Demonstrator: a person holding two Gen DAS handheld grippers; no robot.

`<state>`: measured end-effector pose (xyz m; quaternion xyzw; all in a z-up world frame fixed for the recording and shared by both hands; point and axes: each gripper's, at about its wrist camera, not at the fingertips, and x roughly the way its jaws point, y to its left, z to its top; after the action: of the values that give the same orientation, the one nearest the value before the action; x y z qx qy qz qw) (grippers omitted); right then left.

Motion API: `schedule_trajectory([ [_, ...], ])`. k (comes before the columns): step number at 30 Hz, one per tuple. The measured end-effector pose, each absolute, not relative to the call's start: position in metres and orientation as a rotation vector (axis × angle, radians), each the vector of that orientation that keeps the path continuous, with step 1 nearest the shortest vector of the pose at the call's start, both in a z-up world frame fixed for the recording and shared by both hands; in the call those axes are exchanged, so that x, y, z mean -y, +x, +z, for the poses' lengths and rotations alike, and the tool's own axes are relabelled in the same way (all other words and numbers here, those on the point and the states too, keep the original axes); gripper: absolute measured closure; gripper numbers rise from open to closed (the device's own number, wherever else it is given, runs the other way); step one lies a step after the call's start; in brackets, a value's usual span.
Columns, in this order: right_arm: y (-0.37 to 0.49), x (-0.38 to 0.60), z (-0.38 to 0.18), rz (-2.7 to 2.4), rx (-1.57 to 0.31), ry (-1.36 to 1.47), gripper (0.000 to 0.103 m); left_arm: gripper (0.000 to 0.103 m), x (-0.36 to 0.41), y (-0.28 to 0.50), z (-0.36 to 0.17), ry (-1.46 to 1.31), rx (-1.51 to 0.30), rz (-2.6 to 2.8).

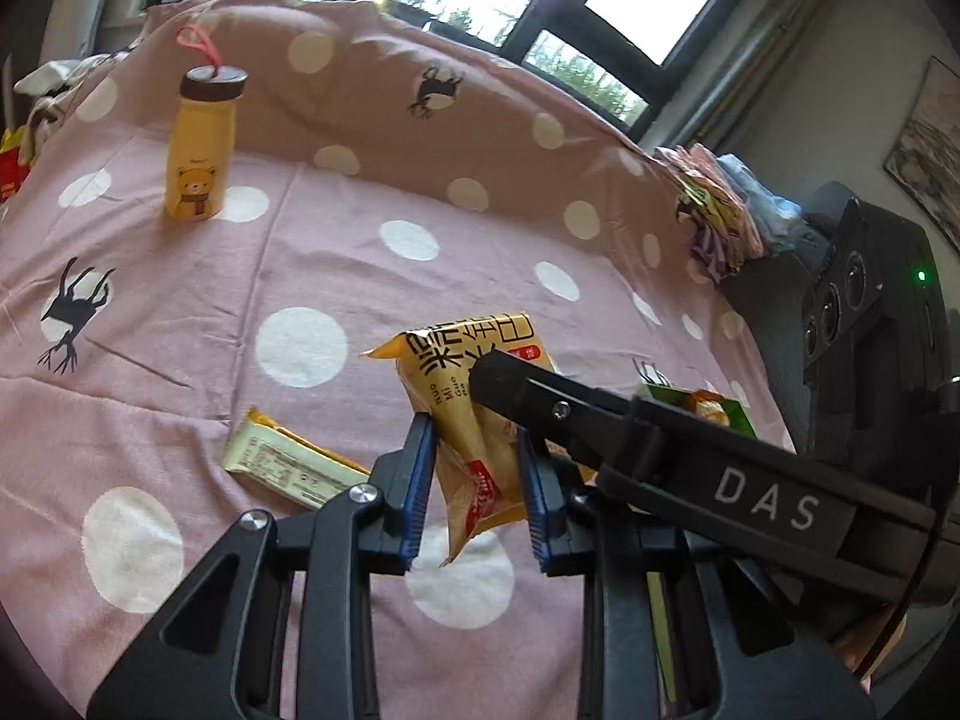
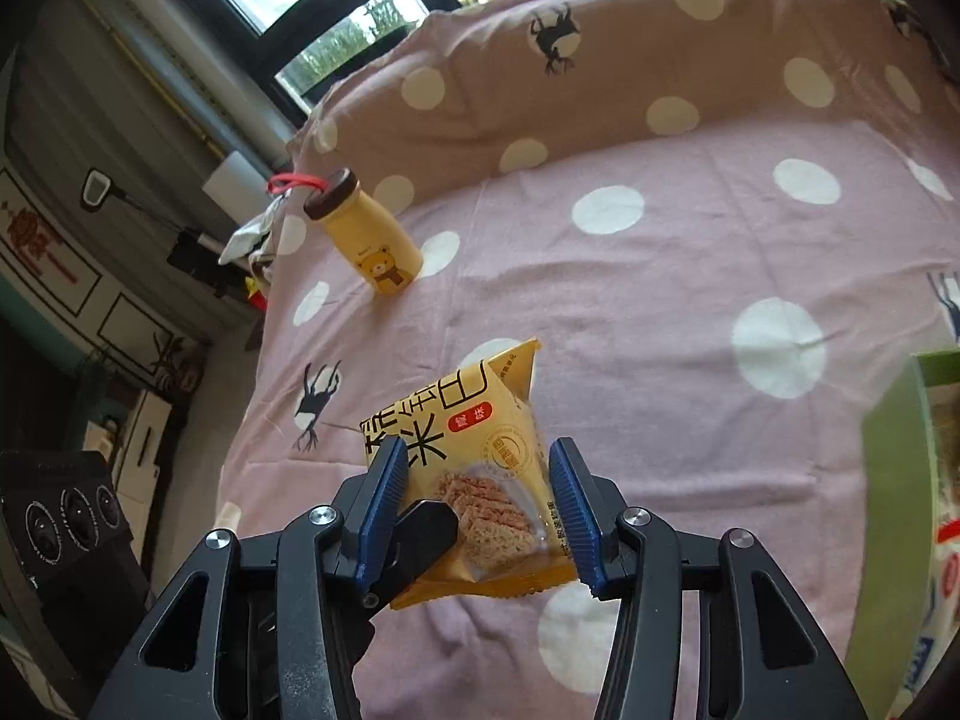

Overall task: Organize snacks
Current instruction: 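Grasp the yellow rice-cracker packet with the right gripper, then carry the rice-cracker packet into the green box and open the right gripper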

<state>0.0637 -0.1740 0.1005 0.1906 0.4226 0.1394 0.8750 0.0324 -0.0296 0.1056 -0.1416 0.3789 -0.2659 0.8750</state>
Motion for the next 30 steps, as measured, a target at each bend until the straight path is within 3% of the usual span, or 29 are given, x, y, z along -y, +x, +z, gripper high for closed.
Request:
schedule_trajectory([
  [14, -0.044, 0.288, 0.124, 0.042, -0.673, 0.596, 0.051, 0.076, 0.133, -0.014, 0.125, -0.106, -0.720, -0.836],
  [30, -0.069, 0.369, 0.099, -0.176, -0.679, 0.734, 0.051, 0.076, 0.231, -0.003, 0.100, -0.048, -0.848, -0.991],
])
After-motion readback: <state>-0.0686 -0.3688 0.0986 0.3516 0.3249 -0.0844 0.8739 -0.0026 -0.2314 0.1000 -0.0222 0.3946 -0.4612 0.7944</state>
